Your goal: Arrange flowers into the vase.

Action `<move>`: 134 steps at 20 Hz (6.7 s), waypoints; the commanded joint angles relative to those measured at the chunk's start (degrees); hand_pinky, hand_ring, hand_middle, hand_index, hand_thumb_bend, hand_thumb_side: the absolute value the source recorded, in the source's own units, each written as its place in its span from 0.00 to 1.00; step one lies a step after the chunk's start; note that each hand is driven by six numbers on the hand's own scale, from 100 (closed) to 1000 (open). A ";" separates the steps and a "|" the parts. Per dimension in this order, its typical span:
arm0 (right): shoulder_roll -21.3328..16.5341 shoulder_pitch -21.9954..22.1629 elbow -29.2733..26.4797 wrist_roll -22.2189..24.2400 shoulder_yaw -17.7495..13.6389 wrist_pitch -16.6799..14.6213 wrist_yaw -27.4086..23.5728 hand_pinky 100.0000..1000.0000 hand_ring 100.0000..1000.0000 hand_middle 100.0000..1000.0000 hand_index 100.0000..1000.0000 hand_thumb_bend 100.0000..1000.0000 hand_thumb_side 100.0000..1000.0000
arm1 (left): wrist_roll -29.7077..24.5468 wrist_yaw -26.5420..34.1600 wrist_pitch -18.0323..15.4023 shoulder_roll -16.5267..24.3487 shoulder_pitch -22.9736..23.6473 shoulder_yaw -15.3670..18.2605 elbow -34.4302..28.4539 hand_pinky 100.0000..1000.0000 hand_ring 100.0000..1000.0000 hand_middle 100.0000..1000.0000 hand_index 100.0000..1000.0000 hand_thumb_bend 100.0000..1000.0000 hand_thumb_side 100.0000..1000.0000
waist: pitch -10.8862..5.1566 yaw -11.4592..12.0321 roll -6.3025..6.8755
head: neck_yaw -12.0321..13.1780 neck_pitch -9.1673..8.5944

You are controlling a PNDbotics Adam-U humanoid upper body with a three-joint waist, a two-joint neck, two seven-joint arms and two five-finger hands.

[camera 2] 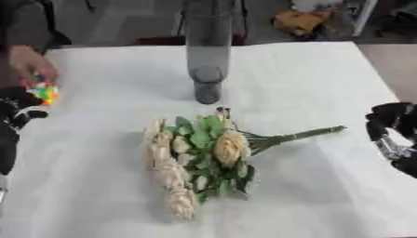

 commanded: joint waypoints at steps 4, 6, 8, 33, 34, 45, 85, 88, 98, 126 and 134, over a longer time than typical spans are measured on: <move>-8.67 -4.94 0.29 1.18 3.01 -2.96 6.24 0.73 0.71 0.55 0.70 0.23 0.24 | -0.39 0.10 0.01 0.89 -0.26 -0.09 -0.56 0.53 0.60 0.50 0.62 0.58 0.78 | -0.89 0.45 -0.87 | -0.75 0.42; -10.65 -6.83 1.53 1.68 4.39 -4.24 8.40 0.73 0.71 0.55 0.70 0.24 0.24 | -0.46 0.13 0.05 0.86 -0.25 -0.15 -0.52 0.53 0.60 0.50 0.62 0.58 0.78 | -0.95 0.60 -0.85 | -0.97 0.51; -11.41 -8.11 2.66 1.80 5.58 -5.34 10.64 0.73 0.71 0.55 0.70 0.24 0.24 | -0.54 0.16 0.08 0.84 -0.27 -0.21 -0.49 0.53 0.60 0.50 0.62 0.58 0.78 | -0.98 0.68 -0.84 | -1.11 0.61; -9.83 -15.27 9.51 0.86 14.06 -11.27 29.47 0.76 0.75 0.61 0.75 0.27 0.24 | -1.01 0.22 0.28 0.84 -0.47 -0.59 -0.40 0.53 0.60 0.51 0.62 0.58 0.78 | -1.32 0.93 -0.52 | -5.45 1.17; -9.78 -15.64 10.03 1.16 14.42 -11.51 29.71 0.76 0.75 0.61 0.75 0.27 0.24 | -1.03 0.22 0.29 0.86 -0.46 -0.59 -0.40 0.53 0.60 0.51 0.62 0.58 0.78 | -1.34 0.97 -0.49 | -5.48 1.16; -8.90 -18.11 12.91 3.48 17.18 -13.69 31.09 0.77 0.75 0.62 0.75 0.27 0.24 | -1.21 0.32 0.34 0.75 -0.43 -0.74 -0.36 0.53 0.61 0.51 0.62 0.58 0.78 | -1.49 1.25 -0.31 | -5.57 1.05; -4.36 -24.21 28.47 5.49 20.40 -17.91 41.45 0.75 0.74 0.60 0.75 0.24 0.23 | -1.54 0.54 0.44 0.39 -0.49 -1.13 -0.30 0.52 0.61 0.50 0.62 0.58 0.78 | -1.59 1.97 0.21 | -5.95 1.37; -3.85 -24.51 29.01 5.79 20.71 -18.14 41.83 0.75 0.73 0.60 0.75 0.23 0.23 | -1.54 0.54 0.44 0.40 -0.54 -1.15 -0.30 0.52 0.61 0.50 0.62 0.58 0.78 | -1.61 2.03 0.26 | -5.97 1.37; -2.39 -25.21 29.83 5.22 21.24 -17.94 44.62 0.74 0.72 0.59 0.74 0.21 0.22 | -1.59 0.54 0.47 0.34 -0.68 -1.27 -0.32 0.52 0.61 0.50 0.62 0.58 0.78 | -1.54 2.06 0.34 | -6.03 1.43; -0.44 -26.79 32.93 3.07 21.57 -18.26 49.35 0.73 0.72 0.58 0.74 0.20 0.21 | -1.60 0.67 0.51 0.26 -0.57 -1.41 -0.25 0.52 0.60 0.50 0.62 0.58 0.78 | -1.44 2.67 0.72 | -5.89 1.56; -0.39 -26.70 34.09 2.06 21.06 -17.89 50.55 0.73 0.72 0.58 0.73 0.20 0.22 | -1.55 0.67 0.50 0.21 -0.54 -1.39 -0.24 0.52 0.60 0.50 0.62 0.58 0.78 | -1.46 2.55 0.76 | -5.81 1.60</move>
